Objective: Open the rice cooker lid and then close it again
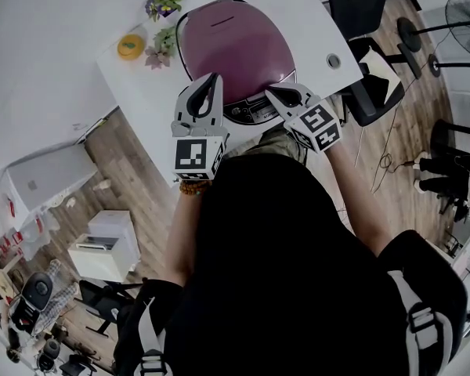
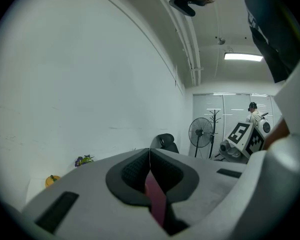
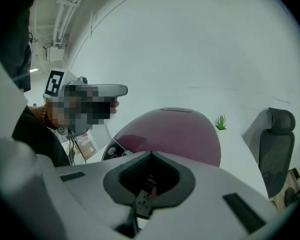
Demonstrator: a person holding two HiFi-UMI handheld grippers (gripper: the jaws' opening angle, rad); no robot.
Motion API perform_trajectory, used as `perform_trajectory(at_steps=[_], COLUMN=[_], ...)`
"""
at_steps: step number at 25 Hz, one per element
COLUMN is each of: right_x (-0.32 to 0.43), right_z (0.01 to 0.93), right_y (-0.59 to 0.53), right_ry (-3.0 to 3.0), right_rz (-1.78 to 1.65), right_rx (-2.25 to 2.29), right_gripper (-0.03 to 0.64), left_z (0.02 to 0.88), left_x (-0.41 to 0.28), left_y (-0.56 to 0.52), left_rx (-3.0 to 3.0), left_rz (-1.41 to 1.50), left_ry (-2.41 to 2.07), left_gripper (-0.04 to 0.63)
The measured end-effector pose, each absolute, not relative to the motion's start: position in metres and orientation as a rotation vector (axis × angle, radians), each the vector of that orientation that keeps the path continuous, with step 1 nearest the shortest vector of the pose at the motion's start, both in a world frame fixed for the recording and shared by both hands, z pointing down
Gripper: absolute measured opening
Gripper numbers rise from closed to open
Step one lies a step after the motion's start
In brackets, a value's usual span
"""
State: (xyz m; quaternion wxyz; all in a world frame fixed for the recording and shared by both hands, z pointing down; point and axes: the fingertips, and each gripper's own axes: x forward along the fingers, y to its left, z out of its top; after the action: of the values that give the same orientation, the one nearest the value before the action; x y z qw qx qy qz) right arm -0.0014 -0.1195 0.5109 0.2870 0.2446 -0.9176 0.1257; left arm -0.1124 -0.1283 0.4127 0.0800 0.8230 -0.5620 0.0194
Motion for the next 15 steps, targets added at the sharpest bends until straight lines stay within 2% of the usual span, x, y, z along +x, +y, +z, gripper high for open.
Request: perform_trajectory(at_steps=[15], right_x=[-0.0029], right_z=[0.5129], right_y=[-0.1194], right_ry=[-2.406], right_rz=[0.357], right_rx=[0.583], right_gripper=[0.028], left_z=[0.4157], left_x=[-0.1139], left_y=[-0.1254], left_rx=[2.460], left_rz=[0.065], left_ry=[-1.682], left_gripper=[0.023])
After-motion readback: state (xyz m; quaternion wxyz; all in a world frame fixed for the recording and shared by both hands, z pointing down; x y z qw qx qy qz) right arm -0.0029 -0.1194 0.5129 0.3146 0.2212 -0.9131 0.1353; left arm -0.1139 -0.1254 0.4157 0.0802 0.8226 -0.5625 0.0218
